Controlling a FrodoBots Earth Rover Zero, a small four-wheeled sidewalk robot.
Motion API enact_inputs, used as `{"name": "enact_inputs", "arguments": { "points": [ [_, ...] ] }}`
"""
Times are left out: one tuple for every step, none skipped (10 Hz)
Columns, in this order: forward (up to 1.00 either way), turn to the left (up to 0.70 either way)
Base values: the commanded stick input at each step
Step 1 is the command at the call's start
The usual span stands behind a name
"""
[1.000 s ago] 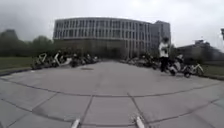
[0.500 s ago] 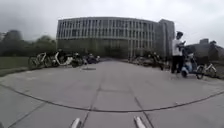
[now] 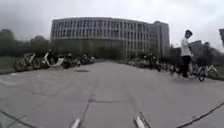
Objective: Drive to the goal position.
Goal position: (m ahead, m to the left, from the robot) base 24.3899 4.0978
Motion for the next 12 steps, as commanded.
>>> {"name": "enact_inputs", "arguments": {
  "points": [
    [1.0,0.06],
    [1.0,0.06],
    [1.0,-0.13],
    [1.0,-0.34],
    [1.0,-0.34],
    [1.0,-0.34],
    [1.0,-0.22],
    [1.0,0.06],
    [1.0,0.06],
    [1.0,0.06],
    [1.0,0.05],
    [1.0,-0.34]
  ]
}}
